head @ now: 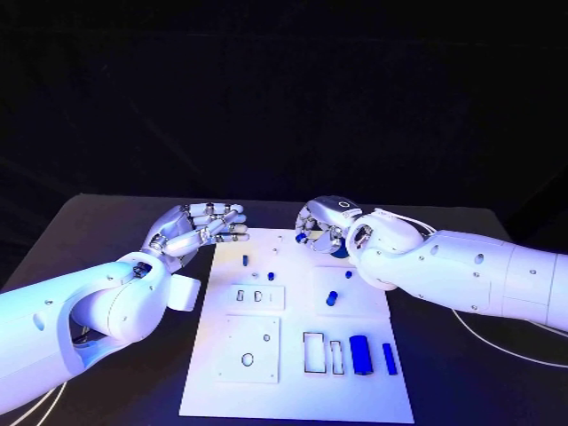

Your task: Assemble the parts on the task board

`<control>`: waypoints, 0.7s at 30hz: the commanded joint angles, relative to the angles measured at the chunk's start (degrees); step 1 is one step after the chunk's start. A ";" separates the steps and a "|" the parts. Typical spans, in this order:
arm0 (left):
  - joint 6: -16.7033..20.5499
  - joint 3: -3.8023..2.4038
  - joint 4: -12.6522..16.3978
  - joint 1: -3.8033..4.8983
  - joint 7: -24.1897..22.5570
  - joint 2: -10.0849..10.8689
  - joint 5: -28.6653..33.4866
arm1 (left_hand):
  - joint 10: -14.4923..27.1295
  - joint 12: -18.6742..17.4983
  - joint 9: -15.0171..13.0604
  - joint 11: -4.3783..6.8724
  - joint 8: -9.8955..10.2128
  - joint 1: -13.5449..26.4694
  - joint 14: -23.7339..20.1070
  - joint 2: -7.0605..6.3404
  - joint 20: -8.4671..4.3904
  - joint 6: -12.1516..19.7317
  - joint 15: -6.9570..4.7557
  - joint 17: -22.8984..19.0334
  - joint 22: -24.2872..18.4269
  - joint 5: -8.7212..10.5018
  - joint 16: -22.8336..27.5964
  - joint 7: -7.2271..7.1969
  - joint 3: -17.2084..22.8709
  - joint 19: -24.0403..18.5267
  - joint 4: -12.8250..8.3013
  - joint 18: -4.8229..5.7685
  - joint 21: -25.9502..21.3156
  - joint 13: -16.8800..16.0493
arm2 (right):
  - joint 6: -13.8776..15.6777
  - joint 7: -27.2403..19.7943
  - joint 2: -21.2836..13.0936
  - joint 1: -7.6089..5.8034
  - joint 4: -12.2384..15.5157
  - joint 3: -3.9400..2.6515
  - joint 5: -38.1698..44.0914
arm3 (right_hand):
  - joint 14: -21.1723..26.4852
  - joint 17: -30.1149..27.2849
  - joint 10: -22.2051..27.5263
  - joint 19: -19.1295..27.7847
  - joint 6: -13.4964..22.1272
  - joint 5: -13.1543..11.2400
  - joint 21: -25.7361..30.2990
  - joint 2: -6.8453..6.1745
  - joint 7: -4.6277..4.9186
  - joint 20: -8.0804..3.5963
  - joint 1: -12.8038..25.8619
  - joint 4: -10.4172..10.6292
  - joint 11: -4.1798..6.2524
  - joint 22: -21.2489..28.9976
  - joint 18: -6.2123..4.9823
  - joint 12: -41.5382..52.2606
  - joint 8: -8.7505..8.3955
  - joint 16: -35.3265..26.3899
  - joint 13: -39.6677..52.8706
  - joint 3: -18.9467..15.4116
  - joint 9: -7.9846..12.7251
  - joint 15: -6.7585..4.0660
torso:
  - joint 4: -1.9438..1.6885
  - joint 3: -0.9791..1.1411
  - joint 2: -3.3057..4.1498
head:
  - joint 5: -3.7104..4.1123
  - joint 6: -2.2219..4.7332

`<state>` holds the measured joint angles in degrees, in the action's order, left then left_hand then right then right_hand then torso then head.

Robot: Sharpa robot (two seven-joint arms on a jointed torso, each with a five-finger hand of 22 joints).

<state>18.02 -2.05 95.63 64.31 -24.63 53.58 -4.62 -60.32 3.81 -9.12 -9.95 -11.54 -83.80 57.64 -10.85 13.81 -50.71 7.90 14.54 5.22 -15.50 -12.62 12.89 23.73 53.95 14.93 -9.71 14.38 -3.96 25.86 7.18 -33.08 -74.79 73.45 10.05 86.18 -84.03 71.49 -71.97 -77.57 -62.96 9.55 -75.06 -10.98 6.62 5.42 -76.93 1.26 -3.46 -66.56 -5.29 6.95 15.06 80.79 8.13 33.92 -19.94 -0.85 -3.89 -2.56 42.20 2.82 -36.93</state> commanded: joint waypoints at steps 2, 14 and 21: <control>-1.19 -0.07 0.15 0.12 -0.16 -0.29 0.28 | 0.08 -0.13 -0.05 -0.37 0.14 -0.08 -0.45 -0.16 0.02 0.12 -0.06 0.05 -0.05 0.25 0.29 0.59 0.31 -0.36 0.03 -0.72 -0.23 0.02 | 1.61 1.45 1.95 -0.16 -1.88 -0.05 0.95 | -2.70 -0.05 -0.36 0.05 -0.02 0.14 -0.19 0.56 0.32 -0.40 -0.19 -0.12 0.28 0.05 0.39 0.11 0.32 0.12 0.06 0.10 -0.03 -0.27 | -0.12 0.02 0.09 | -0.03 -0.01; -1.28 -0.07 0.08 0.31 -0.10 -0.67 0.28 | 0.08 -0.13 -0.05 -0.37 0.14 -0.08 -0.45 -0.16 0.02 0.12 -0.06 0.05 -0.05 0.25 0.29 0.59 0.31 -0.36 0.03 -0.72 -0.23 0.02 | 0.29 0.96 6.40 -0.06 -6.55 -0.06 0.76 | -2.72 0.07 -0.24 0.03 0.23 0.15 -0.24 0.51 0.38 -0.40 -0.01 -0.08 0.22 -0.05 0.41 0.01 0.33 0.21 0.06 0.13 -0.17 -0.23 | -0.11 0.03 0.10 | -0.42 -0.31; -1.30 -0.07 0.00 0.39 -0.05 -0.74 0.28 | 0.15 -0.14 -0.05 -0.39 0.17 -0.13 -0.50 -0.18 0.04 0.18 -0.05 0.14 -0.07 0.27 0.32 0.60 0.36 -0.38 -0.04 -0.72 -0.25 0.03 | -0.47 0.48 7.56 0.02 -7.87 -0.05 0.37 | -2.71 0.01 -0.13 0.17 0.48 0.15 -0.11 0.51 0.44 -0.37 0.21 0.00 0.15 0.13 0.38 -0.08 0.34 0.22 0.07 0.16 -0.30 -0.18 | -0.06 -0.01 0.06 | -0.59 -0.34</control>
<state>17.82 -2.05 95.56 64.59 -24.45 52.98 -4.53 -60.32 3.81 -9.11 -9.95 -11.54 -83.80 57.63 -10.85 13.81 -50.71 7.90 14.64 5.23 -15.50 -12.62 12.89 23.73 53.95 14.93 -9.71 14.37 -3.95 26.47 8.14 -25.69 -74.81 65.71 10.02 86.21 -84.03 71.49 -71.97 -77.56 -62.56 9.50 -75.06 -10.99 6.79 5.43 -76.93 1.20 -3.46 -66.47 -5.29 6.58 15.23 80.79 8.10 33.85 -20.34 -0.84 -4.04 -2.56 42.28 2.34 -37.29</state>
